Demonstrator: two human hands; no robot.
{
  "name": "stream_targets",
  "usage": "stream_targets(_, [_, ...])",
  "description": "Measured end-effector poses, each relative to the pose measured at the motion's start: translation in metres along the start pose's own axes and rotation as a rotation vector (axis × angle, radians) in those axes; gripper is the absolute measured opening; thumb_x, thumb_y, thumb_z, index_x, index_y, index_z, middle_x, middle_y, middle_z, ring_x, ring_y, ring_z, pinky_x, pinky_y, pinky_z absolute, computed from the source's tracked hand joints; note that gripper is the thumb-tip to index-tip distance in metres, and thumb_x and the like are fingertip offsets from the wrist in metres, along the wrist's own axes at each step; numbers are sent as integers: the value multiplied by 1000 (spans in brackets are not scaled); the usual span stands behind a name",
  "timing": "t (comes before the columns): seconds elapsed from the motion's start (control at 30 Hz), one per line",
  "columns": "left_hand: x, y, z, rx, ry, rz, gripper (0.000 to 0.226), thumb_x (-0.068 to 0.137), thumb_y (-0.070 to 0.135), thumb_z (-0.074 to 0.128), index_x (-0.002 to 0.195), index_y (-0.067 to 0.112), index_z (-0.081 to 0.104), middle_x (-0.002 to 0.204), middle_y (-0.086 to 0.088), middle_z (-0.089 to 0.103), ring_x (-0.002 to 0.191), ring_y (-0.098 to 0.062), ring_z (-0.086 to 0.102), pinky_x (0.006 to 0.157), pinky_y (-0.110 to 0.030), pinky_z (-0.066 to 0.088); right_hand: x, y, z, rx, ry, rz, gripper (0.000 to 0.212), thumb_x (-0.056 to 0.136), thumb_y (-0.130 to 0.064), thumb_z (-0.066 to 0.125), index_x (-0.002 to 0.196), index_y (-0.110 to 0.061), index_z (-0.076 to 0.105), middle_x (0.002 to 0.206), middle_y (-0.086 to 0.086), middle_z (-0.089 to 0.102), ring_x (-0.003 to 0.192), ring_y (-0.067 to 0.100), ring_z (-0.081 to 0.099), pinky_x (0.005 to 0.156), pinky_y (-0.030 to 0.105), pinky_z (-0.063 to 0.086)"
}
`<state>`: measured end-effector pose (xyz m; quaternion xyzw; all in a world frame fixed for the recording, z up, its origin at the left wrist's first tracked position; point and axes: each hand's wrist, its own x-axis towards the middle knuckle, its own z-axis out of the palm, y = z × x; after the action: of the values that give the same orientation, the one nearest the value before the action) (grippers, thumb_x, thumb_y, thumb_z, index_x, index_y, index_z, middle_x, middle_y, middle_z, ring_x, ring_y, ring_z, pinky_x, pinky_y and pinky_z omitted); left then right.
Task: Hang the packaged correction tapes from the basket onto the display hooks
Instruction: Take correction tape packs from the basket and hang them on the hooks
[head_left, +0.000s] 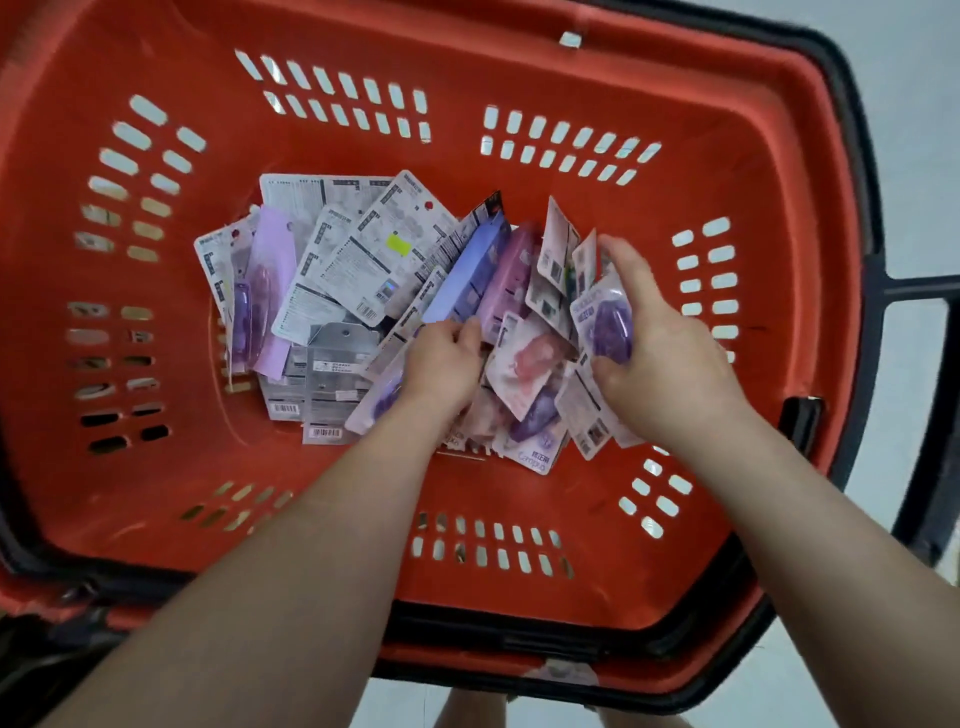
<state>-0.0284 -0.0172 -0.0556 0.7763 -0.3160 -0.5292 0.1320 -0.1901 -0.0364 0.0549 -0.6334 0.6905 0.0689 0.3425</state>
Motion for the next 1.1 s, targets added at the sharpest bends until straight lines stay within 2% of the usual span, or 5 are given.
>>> stream_targets(0.4, [-19,8,17,266,-35,46,74,71,46,85,125,28,37,106,2,57,97,-29,62,82,-39,52,0,33,33,22,-36,128,33,98,-12,47,114,-28,72,112,5,51,78,19,50,72,31,44])
stream_targets(0.53, [-58,25,-50,-206,-72,-58,58,72,13,87,122,27,60,95,1,74,81,-22,73,64,-35,57,3,32,29,336,-11,237,36,92,-2,46,97,-17,78,77,0,66,47,6,48,50,24,45])
stream_targets(0.73, [-93,42,-33,-609,-324,-124,28,83,12,72,110,19,70,95,-9,77,78,-26,74,62,-34,57,-9,0,13,954,-381,264,38,79,-45,74,97,-12,74,91,6,78,86,23,76,82,40,60])
stream_targets(0.87, [-66,44,-16,-262,-249,-12,26,104,19,47,115,11,69,93,-6,73,72,-18,66,54,-25,54,-7,2,13,1023,-168,332,16,83,-21,78,92,-9,73,85,11,77,73,24,75,61,31,62])
stream_targets(1.1, [15,39,15,799,18,235,73,88,46,67,141,7,36,131,-20,51,122,-38,50,92,-47,46,-5,19,25,721,-28,283,15,84,-19,74,92,-25,64,88,-5,72,83,16,71,80,42,59])
